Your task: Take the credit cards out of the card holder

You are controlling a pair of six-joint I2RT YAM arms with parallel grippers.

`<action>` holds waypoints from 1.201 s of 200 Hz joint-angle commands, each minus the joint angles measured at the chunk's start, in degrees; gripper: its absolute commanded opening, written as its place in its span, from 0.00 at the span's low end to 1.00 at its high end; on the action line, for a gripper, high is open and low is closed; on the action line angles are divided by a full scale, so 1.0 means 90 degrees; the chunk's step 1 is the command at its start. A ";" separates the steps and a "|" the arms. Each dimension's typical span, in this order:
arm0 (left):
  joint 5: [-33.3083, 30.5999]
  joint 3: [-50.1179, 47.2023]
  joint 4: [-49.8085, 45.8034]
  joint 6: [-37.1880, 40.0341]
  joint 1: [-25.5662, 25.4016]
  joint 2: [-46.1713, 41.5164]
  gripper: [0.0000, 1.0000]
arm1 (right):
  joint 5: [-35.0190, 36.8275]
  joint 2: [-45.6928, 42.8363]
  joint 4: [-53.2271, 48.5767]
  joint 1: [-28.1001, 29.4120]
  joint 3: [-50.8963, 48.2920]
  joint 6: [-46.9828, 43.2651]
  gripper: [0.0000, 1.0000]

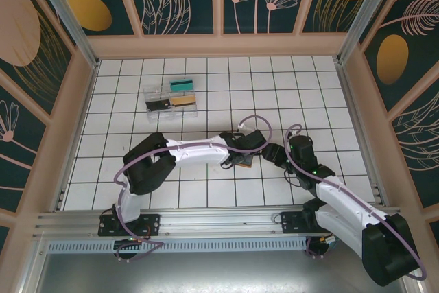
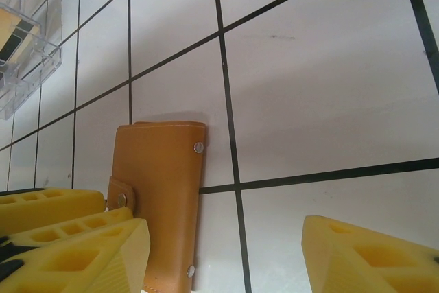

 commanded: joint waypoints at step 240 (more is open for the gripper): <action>0.0492 -0.1087 0.1501 -0.0181 0.0061 -0.1232 0.00 | -0.0846 0.1334 0.1134 0.0472 0.0325 0.0310 0.58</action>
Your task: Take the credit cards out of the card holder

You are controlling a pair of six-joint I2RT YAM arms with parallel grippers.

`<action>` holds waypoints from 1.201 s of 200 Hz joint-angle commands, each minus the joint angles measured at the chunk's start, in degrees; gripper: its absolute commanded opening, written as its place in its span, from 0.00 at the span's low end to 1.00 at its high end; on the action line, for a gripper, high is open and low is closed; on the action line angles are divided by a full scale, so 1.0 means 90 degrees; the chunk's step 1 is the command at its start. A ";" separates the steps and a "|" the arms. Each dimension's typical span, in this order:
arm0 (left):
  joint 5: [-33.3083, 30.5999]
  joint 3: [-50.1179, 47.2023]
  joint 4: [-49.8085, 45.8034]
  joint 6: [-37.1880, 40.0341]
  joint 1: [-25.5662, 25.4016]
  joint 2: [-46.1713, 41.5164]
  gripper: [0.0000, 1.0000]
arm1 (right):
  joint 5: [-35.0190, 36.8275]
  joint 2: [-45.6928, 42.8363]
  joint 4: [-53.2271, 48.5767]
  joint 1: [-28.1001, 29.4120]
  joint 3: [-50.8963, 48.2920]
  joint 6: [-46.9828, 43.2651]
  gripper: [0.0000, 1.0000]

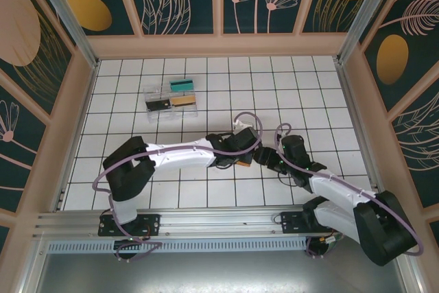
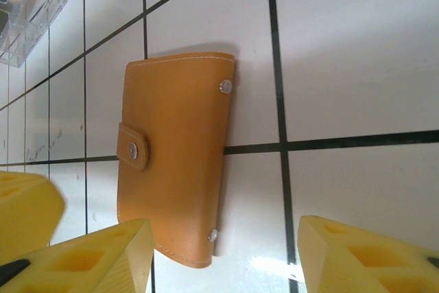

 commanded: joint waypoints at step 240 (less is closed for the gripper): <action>-0.0333 0.0641 -0.1040 0.0630 0.0366 0.1312 0.47 | 0.0014 -0.0623 -0.0144 -0.0631 -0.0183 0.0204 0.62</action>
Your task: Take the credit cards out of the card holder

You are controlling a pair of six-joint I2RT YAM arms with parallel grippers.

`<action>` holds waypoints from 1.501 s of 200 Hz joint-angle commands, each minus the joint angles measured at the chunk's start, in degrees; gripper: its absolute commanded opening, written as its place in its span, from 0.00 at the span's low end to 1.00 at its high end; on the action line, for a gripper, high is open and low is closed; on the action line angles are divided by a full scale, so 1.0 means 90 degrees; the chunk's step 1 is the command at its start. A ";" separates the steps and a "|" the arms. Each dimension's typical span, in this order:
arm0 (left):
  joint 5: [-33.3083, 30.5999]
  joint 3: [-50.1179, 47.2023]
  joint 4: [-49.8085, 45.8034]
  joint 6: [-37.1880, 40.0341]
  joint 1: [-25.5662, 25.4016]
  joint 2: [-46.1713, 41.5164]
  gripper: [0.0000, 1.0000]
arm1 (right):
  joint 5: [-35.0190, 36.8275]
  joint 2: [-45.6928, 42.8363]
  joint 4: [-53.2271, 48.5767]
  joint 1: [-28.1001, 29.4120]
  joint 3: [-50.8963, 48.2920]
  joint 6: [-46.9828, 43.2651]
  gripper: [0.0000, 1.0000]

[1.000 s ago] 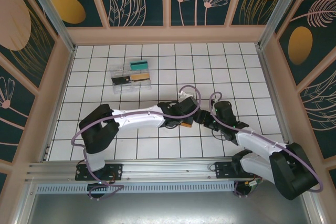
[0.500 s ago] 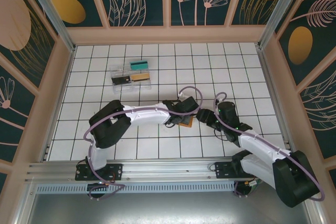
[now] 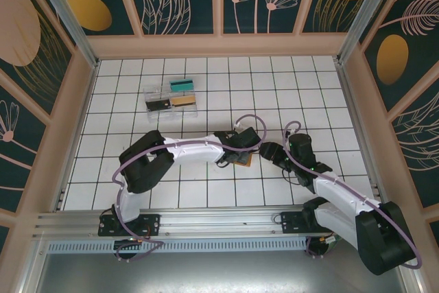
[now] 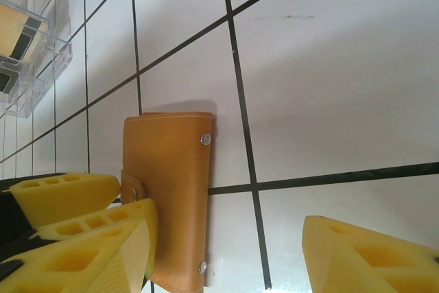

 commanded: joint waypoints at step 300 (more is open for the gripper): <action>0.1302 -0.1561 0.1778 -0.0481 0.0514 -0.1356 0.00 | -0.0709 0.3449 0.1353 0.0503 0.0732 0.0163 0.00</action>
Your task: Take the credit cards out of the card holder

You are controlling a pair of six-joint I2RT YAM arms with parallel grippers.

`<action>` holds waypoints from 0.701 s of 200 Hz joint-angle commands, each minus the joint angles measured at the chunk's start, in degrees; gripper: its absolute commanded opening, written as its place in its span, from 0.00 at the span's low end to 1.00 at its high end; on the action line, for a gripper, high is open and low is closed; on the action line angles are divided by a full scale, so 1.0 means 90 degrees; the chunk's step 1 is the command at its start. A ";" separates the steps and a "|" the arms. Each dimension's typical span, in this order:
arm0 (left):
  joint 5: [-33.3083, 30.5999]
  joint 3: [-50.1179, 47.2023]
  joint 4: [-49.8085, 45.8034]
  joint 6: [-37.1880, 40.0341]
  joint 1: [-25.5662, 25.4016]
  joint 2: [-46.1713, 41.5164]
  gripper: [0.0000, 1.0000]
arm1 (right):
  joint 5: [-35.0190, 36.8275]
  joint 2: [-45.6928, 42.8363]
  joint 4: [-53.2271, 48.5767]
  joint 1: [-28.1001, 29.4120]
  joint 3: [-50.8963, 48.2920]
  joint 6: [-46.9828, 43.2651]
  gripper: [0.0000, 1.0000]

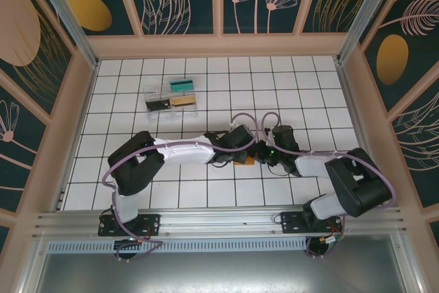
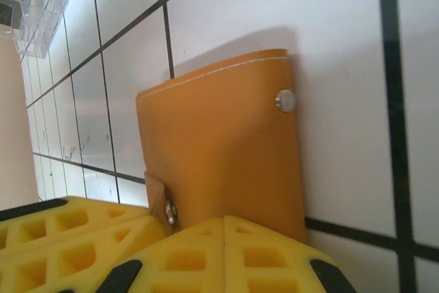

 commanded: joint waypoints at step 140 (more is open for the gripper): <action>0.0404 -0.0518 0.0181 0.0003 0.0520 -0.2303 0.00 | 0.1340 -0.1481 -0.2146 0.0151 0.1180 -0.0928 0.50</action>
